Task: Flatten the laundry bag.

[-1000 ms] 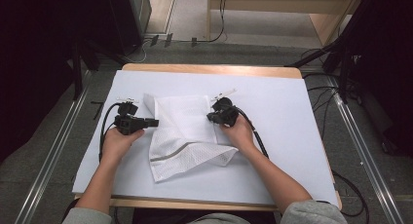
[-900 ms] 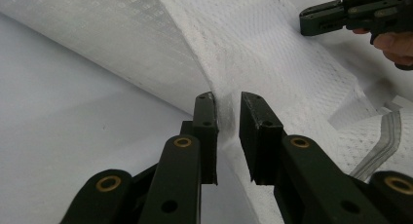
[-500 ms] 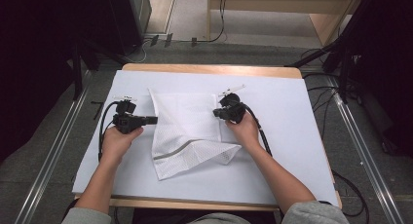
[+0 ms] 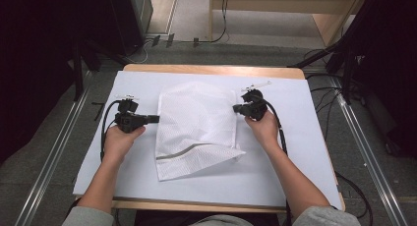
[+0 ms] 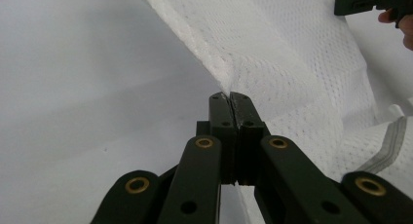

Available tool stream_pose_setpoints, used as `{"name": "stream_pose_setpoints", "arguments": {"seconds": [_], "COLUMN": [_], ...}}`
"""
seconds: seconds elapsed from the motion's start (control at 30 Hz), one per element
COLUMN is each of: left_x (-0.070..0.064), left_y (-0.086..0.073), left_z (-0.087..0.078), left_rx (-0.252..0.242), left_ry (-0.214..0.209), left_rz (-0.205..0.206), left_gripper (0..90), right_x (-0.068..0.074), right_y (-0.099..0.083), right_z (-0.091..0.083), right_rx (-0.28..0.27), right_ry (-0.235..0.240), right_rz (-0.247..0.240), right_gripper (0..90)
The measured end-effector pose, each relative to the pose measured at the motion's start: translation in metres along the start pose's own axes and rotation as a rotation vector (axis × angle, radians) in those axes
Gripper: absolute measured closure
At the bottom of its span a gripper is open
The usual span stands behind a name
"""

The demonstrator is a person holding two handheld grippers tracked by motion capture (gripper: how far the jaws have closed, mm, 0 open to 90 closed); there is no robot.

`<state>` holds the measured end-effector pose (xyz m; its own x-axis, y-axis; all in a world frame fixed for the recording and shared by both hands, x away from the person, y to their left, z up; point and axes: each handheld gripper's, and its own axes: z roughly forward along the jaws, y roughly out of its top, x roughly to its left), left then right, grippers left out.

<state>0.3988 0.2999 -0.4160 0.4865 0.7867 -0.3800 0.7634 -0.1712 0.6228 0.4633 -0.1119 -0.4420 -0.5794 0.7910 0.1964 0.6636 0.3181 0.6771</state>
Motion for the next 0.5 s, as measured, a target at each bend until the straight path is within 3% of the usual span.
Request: {"name": "stream_pose_setpoints", "arguments": {"seconds": [0.4, 0.5], "left_x": [-0.005, -0.007], "left_y": [0.011, 0.01], "left_z": [0.033, 0.039], "left_rx": [0.043, 0.063], "left_ry": [-0.036, -0.019], "left_rz": [0.003, 0.012], "left_gripper": [90.0, 90.0], "right_x": [-0.031, -0.035], "right_y": [-0.008, -0.007], "right_z": [-0.011, -0.006], "right_rx": [-0.023, -0.034], "right_ry": [-0.058, -0.064], "right_rz": [0.052, 0.052], "right_gripper": [89.8, 89.8]}}
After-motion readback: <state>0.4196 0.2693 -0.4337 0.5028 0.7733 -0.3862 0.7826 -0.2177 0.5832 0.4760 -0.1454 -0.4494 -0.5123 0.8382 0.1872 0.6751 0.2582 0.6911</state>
